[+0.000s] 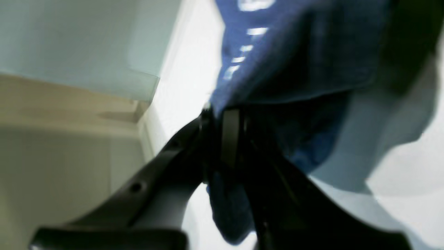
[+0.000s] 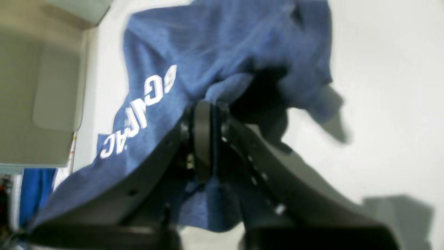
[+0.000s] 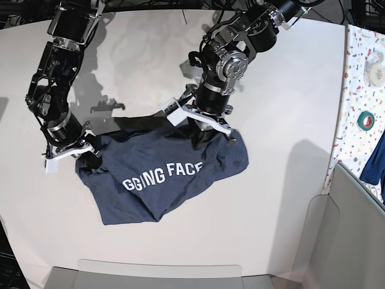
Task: Layout the t-shirt on the table in an organized manner, then fold the t-shirt properly
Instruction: 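Lift the shirt with both grippers and spread the grippers apart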
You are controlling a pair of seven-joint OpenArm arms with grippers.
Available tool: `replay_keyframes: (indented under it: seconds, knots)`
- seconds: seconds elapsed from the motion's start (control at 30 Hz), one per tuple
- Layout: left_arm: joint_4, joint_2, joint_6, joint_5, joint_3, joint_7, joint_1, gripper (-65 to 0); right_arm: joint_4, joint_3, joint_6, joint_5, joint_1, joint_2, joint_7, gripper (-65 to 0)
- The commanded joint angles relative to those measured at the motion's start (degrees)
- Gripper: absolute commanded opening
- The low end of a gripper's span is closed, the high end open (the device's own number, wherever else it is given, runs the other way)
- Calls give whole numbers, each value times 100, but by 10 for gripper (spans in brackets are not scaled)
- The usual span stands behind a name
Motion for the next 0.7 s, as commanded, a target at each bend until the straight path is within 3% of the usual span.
replay_keyframes:
  seconds: [0.0, 0.33, 0.67]
  knots:
    - [209, 17, 88, 91, -83, -81, -46, -650, 309, 16, 38, 115, 57, 124, 132, -650]
    - [1000, -10, 88, 99, -962, -81, 481, -650, 1549, 69, 38, 115, -356, 485, 150, -650]
    - [1052, 17, 88, 99, -1744, -81, 710, -650, 2164, 87, 73, 141, -708, 678, 167, -650]
